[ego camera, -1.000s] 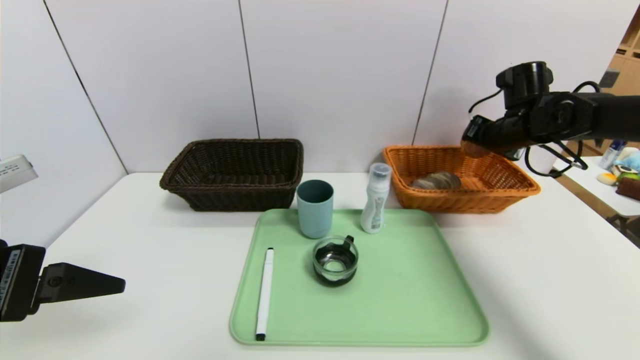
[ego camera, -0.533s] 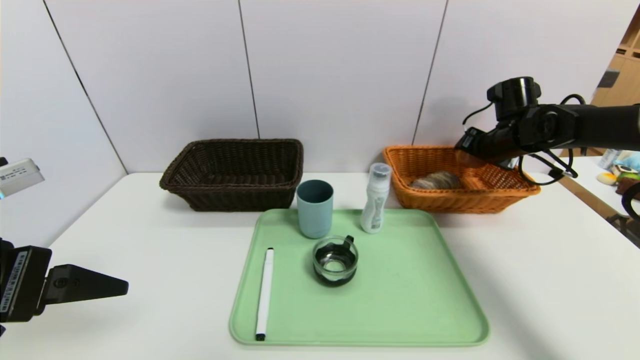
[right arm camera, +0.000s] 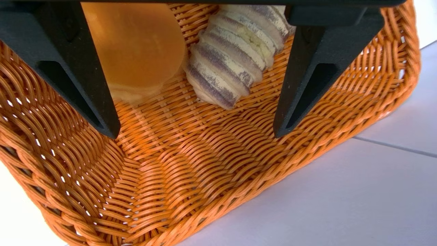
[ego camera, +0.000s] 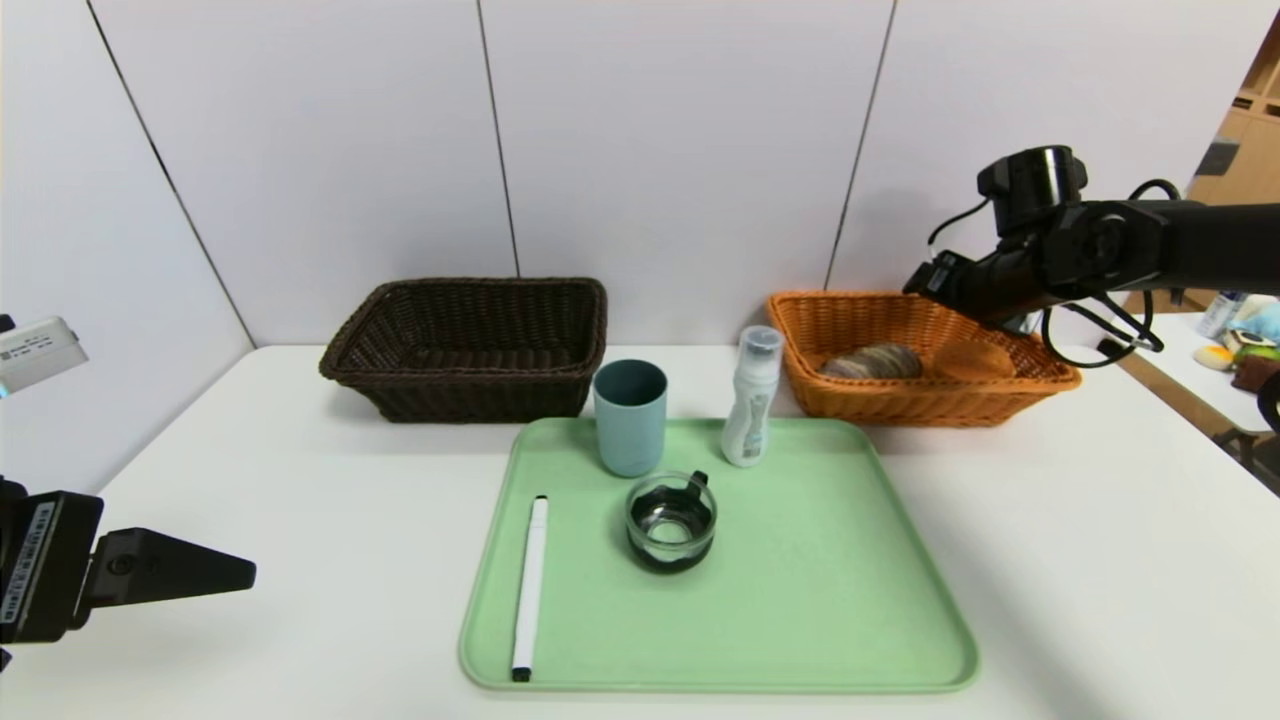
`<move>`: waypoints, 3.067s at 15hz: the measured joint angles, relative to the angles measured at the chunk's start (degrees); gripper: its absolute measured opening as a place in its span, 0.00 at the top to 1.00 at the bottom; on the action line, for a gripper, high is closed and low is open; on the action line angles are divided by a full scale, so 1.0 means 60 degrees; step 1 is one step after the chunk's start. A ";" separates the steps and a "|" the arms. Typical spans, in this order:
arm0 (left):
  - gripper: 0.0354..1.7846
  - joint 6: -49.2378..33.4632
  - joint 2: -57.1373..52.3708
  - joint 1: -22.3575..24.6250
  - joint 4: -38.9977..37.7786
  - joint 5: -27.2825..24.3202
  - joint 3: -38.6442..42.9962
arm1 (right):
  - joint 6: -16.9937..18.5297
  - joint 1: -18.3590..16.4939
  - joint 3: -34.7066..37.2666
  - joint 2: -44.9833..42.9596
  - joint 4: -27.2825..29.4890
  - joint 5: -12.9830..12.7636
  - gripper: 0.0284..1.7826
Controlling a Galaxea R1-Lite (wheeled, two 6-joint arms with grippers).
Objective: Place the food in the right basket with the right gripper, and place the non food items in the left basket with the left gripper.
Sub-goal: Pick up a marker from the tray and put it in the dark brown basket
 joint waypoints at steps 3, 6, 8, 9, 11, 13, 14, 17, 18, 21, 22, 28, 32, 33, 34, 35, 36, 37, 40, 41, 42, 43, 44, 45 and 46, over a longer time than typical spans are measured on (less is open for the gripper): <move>0.06 0.0004 -0.0063 0.0004 -0.0020 -0.0028 -0.0085 | -0.0051 0.0093 0.0110 -0.0469 0.0043 0.0030 0.10; 0.06 -0.0047 0.0000 -0.0033 -0.0161 -0.0087 -0.0616 | -0.0211 0.0408 0.0146 -0.1485 0.0998 0.0238 0.08; 0.06 -0.0193 0.0291 -0.0228 0.0120 -0.0055 -0.1528 | -0.0291 0.0735 0.0116 -0.2334 0.2710 0.0872 0.07; 0.06 -0.0372 0.0528 -0.0423 0.0400 -0.0020 -0.2131 | -0.0356 0.0965 0.0106 -0.2761 0.3694 0.1193 0.07; 0.06 -0.0987 0.1278 -0.1107 0.1317 0.0211 -0.3673 | -0.0461 0.1522 0.0201 -0.3643 0.5701 0.1879 0.06; 0.06 -0.1745 0.2393 -0.2068 0.2525 0.0738 -0.5226 | -0.0538 0.1975 0.0721 -0.4403 0.6622 0.2129 0.06; 0.06 -0.2113 0.3092 -0.2578 0.3170 0.1109 -0.5971 | -0.0567 0.2251 0.1144 -0.4801 0.6691 0.2125 0.06; 0.06 -0.2729 0.5039 -0.3842 0.4135 0.2018 -0.7294 | -0.0892 0.2889 0.2582 -0.5854 0.6699 0.2087 0.05; 0.06 -0.2885 0.5583 -0.4155 0.4135 0.2152 -0.7487 | -0.1052 0.2960 0.2999 -0.6146 0.6689 0.2068 0.05; 0.06 -0.3635 0.6859 -0.5027 0.4011 0.2280 -0.7721 | -0.1136 0.3056 0.3661 -0.6727 0.6672 0.2046 0.05; 0.06 -0.3858 0.7166 -0.5248 0.3982 0.2280 -0.7741 | -0.1132 0.3064 0.3749 -0.6819 0.6670 0.2050 0.05; 0.06 -0.4029 0.8229 -0.5579 0.4037 0.2334 -0.7688 | -0.1113 0.2987 0.4055 -0.7001 0.6658 0.2056 0.05; 0.06 -0.4921 0.8761 -0.5591 0.3972 0.2483 -0.7648 | -0.1107 0.2954 0.4112 -0.7026 0.6652 0.2078 0.05; 0.06 -0.4953 0.8856 -0.5598 0.3972 0.2469 -0.7639 | -0.1109 0.2946 0.4124 -0.7026 0.6654 0.2078 0.05; 0.06 -0.4958 0.8932 -0.5598 0.3972 0.2469 -0.7635 | -0.1107 0.2946 0.4135 -0.7026 0.6654 0.2083 0.05; 0.06 -0.4962 0.8991 -0.5591 0.3972 0.2465 -0.7639 | -0.1109 0.2946 0.4143 -0.7030 0.6652 0.2078 0.05; 0.06 -0.4966 0.9037 -0.5591 0.3974 0.2440 -0.7639 | -0.1109 0.2946 0.4145 -0.7030 0.6654 0.2083 0.05; 0.06 -0.4962 0.9074 -0.5591 0.3974 0.2400 -0.7639 | -0.1107 0.2936 0.4153 -0.7030 0.6652 0.2078 0.05; 0.06 -0.4947 0.9125 -0.5537 0.3950 0.1987 -0.7629 | -0.1126 0.2836 0.4273 -0.7099 0.6652 0.2093 0.05; 0.06 -0.4939 0.9147 -0.5492 0.3844 0.1908 -0.7607 | -0.1128 0.2826 0.4318 -0.7131 0.6658 0.2093 0.05; 0.06 -0.4931 0.9180 -0.5449 0.3753 0.1896 -0.7552 | -0.1126 0.2816 0.4338 -0.7158 0.6654 0.2091 0.05; 0.06 -0.4925 0.9224 -0.5390 0.3680 0.1894 -0.7487 | -0.1132 0.2808 0.4350 -0.7182 0.6652 0.2091 0.05; 0.06 -0.4917 0.9271 -0.5313 0.3596 0.1894 -0.7406 | -0.1132 0.2802 0.4350 -0.7199 0.6615 0.2097 0.05; 0.06 -0.4911 0.9322 -0.5234 0.3513 0.1894 -0.7331 | -0.1140 0.2802 0.4354 -0.7213 0.6542 0.2097 0.05; 0.06 -0.4899 0.9362 -0.5165 0.3421 0.1894 -0.7229 | -0.1140 0.2804 0.4354 -0.7213 0.6455 0.2097 0.05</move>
